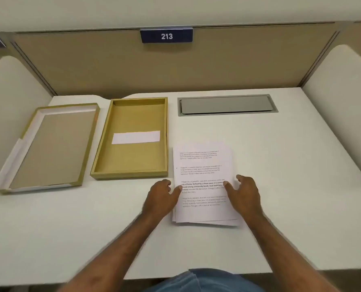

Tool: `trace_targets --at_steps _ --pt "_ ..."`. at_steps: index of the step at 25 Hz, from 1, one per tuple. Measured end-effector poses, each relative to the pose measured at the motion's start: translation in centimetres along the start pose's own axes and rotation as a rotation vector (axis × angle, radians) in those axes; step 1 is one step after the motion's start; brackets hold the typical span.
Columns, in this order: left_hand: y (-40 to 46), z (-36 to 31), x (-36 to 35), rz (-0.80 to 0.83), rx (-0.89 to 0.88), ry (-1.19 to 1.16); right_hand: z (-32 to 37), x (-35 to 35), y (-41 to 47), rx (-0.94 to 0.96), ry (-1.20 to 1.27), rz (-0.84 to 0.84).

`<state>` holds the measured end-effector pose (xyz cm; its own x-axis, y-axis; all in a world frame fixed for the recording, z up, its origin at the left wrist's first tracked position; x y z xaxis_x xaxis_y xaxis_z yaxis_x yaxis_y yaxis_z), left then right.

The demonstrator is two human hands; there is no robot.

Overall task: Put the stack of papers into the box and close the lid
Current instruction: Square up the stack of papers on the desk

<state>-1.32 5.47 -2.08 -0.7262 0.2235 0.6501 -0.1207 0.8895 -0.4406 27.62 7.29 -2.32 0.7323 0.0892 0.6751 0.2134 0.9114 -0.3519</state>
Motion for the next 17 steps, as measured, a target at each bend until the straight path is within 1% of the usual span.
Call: trace_targets --at_steps 3,5,7,9,12,14,17 --pt "0.6 -0.2 -1.4 0.048 0.030 0.020 -0.6 -0.4 -0.2 -0.022 -0.034 0.033" --pt "0.8 -0.5 -1.9 0.050 0.025 0.040 -1.0 -0.7 -0.6 -0.047 -0.056 0.085" --pt "1.1 -0.9 -2.0 0.040 0.014 0.003 -1.4 -0.4 -0.1 -0.053 -0.033 0.109" --pt "1.2 -1.3 -1.9 0.031 0.054 -0.069 -1.8 0.2 0.9 -0.124 0.071 0.139" --pt "1.8 -1.1 -2.0 0.020 0.187 -0.202 -2.4 0.1 2.2 -0.246 0.231 0.223" --pt "2.4 -1.2 -2.2 0.041 0.242 -0.197 -2.7 0.1 3.0 -0.284 0.380 0.268" --pt "3.2 -1.3 -2.5 0.092 0.256 -0.133 -2.4 0.2 3.6 -0.351 0.559 0.335"
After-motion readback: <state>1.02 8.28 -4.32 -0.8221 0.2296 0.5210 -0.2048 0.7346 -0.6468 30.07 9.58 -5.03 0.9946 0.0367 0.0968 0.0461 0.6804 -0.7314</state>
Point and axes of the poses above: each hand's wrist, its own y-axis towards the middle knuckle, its own x-axis out of the back of the hand, z = x × y, the point moved 6 cm from there along y, towards the middle knuckle, and after that the axes turned 8 degrees about z, right-handed, at the moved point
